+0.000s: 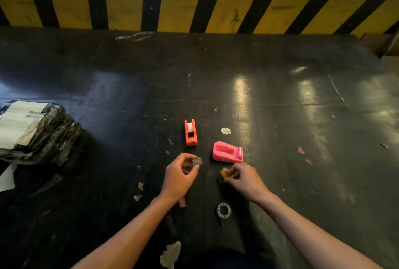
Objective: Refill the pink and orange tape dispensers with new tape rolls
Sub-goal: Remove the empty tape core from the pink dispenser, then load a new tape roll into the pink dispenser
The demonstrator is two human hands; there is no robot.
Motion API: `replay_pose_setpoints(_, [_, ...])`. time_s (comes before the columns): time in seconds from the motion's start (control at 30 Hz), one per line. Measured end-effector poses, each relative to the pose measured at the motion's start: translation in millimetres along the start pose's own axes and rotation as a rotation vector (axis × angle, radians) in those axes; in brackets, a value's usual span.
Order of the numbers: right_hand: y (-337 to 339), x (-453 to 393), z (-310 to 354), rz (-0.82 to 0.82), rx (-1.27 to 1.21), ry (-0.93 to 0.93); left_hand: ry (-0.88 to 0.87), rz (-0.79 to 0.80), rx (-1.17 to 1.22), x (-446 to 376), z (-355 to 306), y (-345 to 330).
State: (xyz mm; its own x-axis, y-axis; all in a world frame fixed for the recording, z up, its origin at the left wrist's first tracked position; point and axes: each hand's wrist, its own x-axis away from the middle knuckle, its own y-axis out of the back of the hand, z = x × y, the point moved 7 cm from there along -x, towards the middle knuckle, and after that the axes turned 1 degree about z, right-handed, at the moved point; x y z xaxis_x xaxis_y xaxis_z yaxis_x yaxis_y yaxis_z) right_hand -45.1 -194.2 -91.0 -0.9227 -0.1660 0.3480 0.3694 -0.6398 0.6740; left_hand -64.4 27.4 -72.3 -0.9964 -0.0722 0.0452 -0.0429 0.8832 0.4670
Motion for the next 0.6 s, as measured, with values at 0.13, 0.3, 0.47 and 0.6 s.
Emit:
replay_pose_setpoints(0.13, [-14, 7, 0, 0.069, 0.29, 0.152, 0.035, -0.011, 0.009, 5, 4, 5])
replay_pose_setpoints(0.3, [-16, 10, -2, 0.11, 0.339, 0.16, 0.042, 0.013, -0.005, 8, 6, 6])
replay_pose_setpoints(0.47, [-5, 24, 12, -0.064, 0.248, 0.212, 0.112, 0.007, 0.032, 7, 13, 7])
replay_pose_setpoints(0.6, [-39, 36, 16, 0.228, 0.38, 0.082, 0.123, 0.02, 0.034, 5, 12, 4])
